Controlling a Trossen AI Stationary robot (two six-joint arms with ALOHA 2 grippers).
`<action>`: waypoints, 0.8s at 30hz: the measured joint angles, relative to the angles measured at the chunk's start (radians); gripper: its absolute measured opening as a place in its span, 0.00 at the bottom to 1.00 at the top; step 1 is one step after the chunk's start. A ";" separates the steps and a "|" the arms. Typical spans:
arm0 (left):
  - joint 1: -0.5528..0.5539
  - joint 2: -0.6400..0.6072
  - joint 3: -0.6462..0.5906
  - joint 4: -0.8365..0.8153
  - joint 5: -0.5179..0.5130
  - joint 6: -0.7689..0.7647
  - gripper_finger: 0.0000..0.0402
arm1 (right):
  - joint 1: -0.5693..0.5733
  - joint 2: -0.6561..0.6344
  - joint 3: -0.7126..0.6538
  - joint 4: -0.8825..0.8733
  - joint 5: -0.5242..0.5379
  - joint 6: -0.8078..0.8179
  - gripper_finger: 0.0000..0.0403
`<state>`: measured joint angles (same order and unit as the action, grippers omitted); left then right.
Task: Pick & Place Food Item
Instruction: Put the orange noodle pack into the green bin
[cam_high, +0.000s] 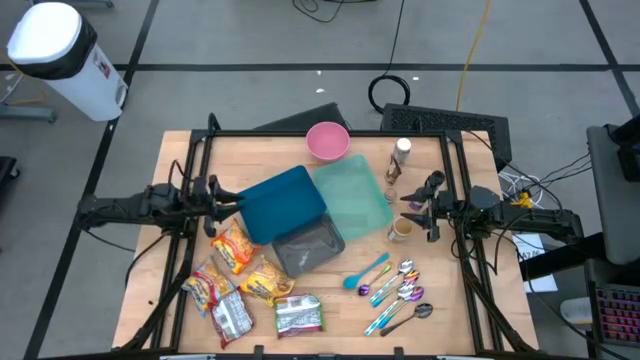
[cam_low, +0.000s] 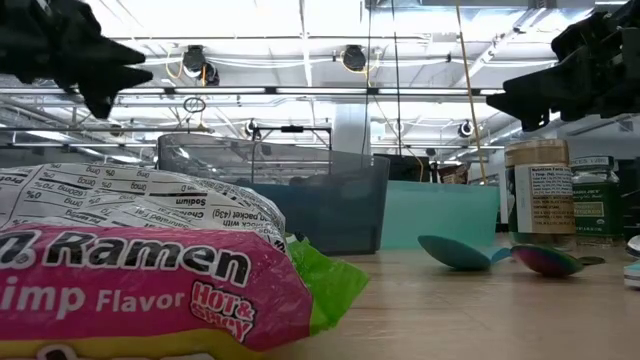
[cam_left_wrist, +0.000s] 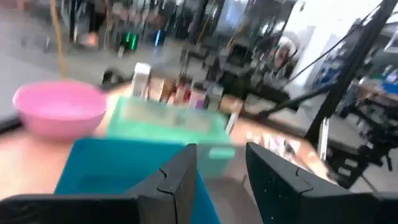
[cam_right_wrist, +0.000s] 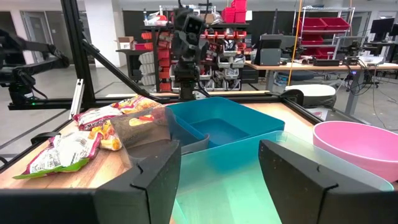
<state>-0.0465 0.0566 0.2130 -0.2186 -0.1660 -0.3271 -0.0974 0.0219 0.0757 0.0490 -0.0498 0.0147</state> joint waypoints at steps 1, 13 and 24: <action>0.000 0.026 0.044 -0.066 -0.016 -0.036 0.36 | 0.000 0.000 0.000 0.000 0.000 0.000 0.52; 0.000 0.505 0.454 -0.756 -0.013 -0.537 0.48 | 0.000 0.000 0.000 0.000 0.000 0.000 0.52; -0.002 0.707 0.451 -0.880 0.110 -0.574 0.76 | 0.000 0.000 0.000 0.000 0.000 0.000 0.52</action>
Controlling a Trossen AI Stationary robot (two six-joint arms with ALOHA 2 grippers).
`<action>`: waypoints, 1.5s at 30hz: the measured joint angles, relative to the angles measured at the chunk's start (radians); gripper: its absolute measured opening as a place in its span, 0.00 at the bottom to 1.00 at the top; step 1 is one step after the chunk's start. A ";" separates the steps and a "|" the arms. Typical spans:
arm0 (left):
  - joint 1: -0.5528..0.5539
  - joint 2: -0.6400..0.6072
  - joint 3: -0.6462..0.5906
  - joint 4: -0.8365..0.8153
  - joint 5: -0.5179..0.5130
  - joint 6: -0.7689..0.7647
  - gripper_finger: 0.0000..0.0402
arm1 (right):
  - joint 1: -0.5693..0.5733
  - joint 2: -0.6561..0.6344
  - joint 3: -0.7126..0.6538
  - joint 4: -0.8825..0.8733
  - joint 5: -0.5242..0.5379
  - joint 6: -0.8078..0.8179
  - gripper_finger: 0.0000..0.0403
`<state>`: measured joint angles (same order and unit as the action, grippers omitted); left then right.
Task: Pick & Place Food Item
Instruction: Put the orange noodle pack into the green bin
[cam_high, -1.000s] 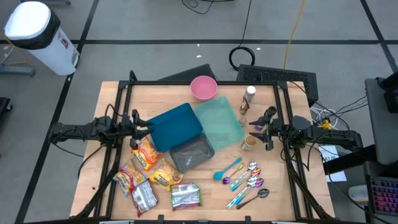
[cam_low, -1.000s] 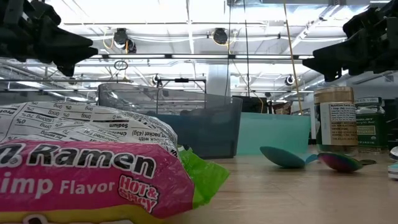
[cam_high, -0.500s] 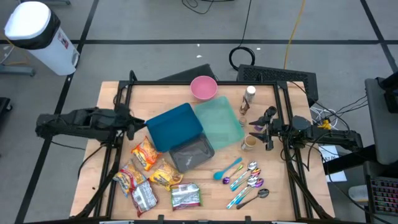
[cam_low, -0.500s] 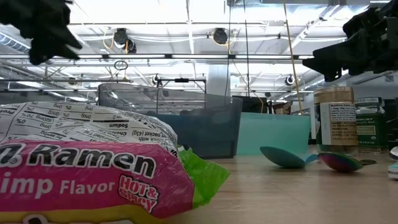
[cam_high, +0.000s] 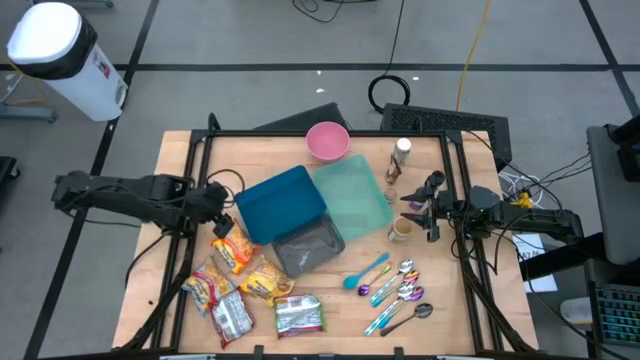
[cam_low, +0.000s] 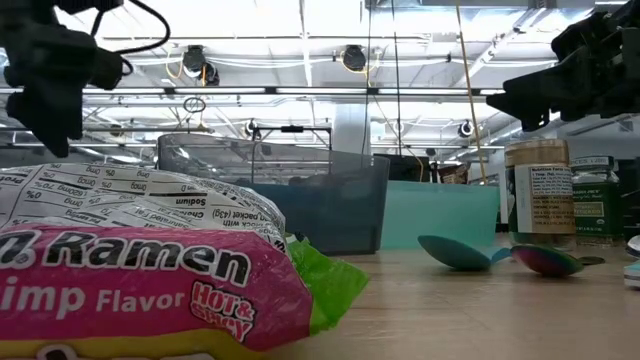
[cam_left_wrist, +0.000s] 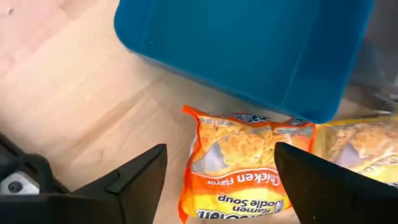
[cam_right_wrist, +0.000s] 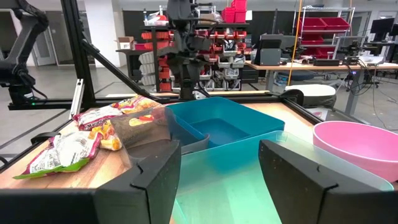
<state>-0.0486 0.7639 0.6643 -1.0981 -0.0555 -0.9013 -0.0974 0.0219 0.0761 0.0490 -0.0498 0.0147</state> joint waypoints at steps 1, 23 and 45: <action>0.000 0.013 0.000 0.000 0.000 -0.002 0.77 | 0.000 0.000 0.000 0.000 0.000 0.000 0.52; 0.000 0.199 -0.177 0.216 -0.015 -0.122 0.77 | 0.000 0.000 0.000 0.000 0.000 0.000 0.52; 0.000 0.198 -0.181 0.228 0.056 -0.051 0.08 | 0.000 0.000 0.000 0.000 0.000 0.000 0.52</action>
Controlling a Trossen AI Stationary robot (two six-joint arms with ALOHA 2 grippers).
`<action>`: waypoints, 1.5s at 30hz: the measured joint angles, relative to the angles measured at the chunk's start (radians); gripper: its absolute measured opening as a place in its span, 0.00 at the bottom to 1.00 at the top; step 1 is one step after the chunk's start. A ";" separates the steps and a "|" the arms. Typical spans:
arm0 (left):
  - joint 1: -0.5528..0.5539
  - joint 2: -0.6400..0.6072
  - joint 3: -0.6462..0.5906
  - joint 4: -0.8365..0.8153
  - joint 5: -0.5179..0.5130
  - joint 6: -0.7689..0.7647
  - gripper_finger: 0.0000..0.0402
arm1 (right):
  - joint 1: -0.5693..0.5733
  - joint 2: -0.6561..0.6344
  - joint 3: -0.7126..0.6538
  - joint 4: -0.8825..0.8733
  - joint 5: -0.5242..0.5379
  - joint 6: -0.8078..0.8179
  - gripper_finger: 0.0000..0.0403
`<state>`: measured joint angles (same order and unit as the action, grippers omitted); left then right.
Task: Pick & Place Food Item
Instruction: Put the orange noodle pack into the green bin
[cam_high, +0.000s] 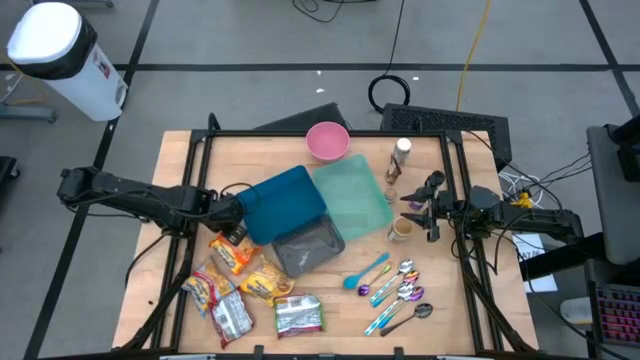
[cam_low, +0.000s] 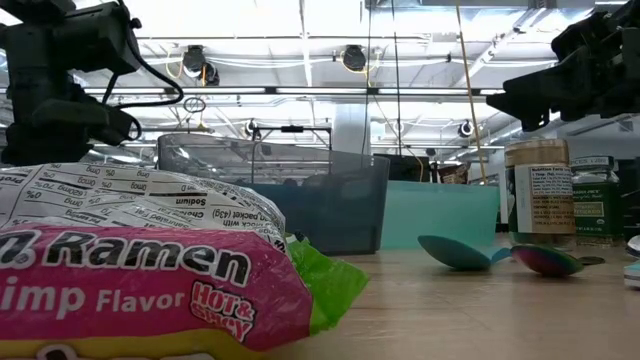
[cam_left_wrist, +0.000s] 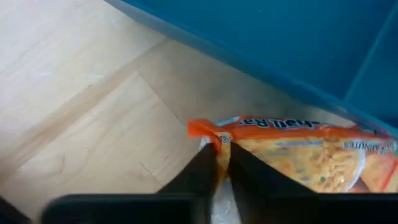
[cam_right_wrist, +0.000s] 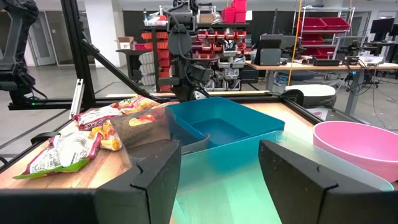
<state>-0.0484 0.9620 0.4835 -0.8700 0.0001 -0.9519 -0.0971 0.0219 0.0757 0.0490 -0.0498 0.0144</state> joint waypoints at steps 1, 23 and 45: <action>0.000 -0.002 0.000 0.000 0.007 0.002 0.04 | 0.000 0.000 0.000 0.000 0.000 0.000 0.52; -0.190 -0.182 0.410 -0.218 -0.213 0.022 0.01 | 0.000 0.000 0.000 0.000 0.000 0.000 0.52; -0.120 0.062 0.625 0.255 -0.412 0.611 0.01 | 0.000 0.000 0.000 0.000 0.000 0.000 0.52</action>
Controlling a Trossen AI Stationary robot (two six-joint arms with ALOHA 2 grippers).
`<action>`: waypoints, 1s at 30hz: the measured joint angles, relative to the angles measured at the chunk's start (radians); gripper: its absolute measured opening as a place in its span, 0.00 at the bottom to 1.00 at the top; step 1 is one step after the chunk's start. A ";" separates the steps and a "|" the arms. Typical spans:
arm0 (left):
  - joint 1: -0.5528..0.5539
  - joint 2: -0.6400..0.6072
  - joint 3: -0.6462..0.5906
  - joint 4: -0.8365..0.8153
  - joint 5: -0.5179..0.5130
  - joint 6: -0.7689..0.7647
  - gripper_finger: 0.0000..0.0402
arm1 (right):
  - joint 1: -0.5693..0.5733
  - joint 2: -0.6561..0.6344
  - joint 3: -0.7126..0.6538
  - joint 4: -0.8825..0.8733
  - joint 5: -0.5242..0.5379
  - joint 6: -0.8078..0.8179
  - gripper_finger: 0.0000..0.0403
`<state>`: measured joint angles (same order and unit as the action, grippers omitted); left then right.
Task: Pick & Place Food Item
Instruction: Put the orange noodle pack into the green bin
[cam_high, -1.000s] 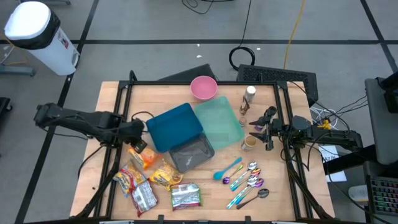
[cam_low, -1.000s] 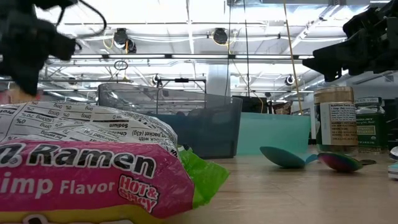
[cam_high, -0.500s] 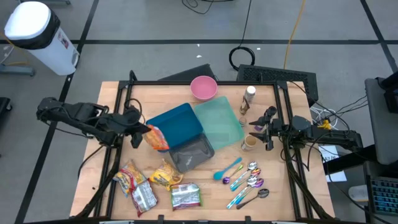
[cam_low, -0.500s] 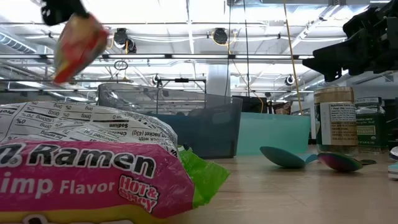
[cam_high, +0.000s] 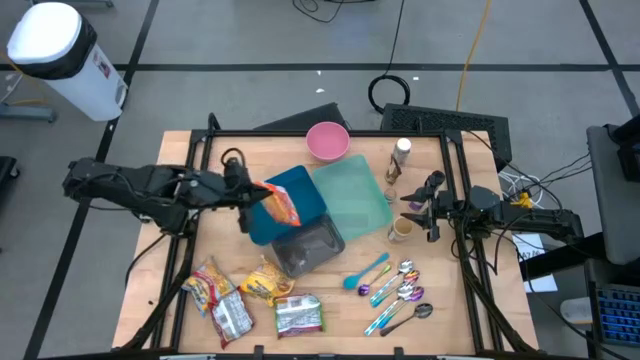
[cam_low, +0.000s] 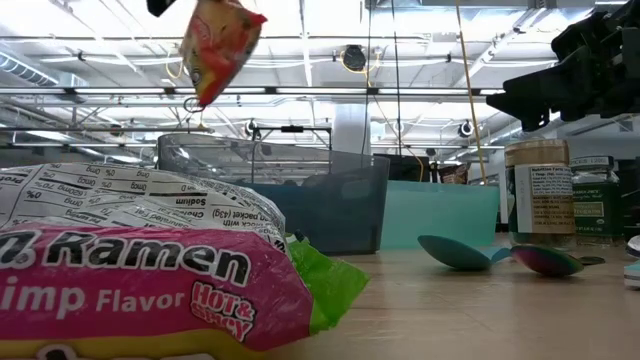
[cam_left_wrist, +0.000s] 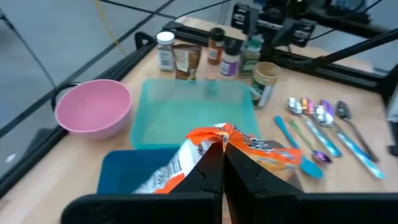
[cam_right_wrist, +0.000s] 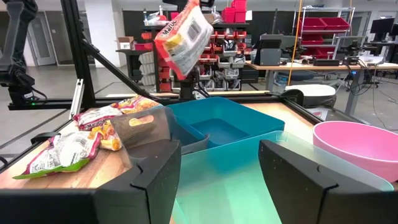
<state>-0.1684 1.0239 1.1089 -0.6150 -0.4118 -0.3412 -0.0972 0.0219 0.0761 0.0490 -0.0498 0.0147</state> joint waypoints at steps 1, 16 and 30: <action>0.012 0.009 0.000 0.007 0.000 0.004 0.01 | 0.000 0.000 0.000 0.000 0.000 0.000 0.52; 0.211 0.098 0.000 0.119 -0.002 -0.011 0.01 | 0.000 0.005 0.000 0.139 0.066 0.058 0.52; 0.261 0.186 0.000 0.227 -0.002 0.150 0.01 | -0.001 0.222 0.050 0.527 0.308 0.119 0.56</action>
<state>0.0921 1.2097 1.1091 -0.3878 -0.4138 -0.1907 -0.0978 0.2438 0.1260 0.5759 0.2584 0.1333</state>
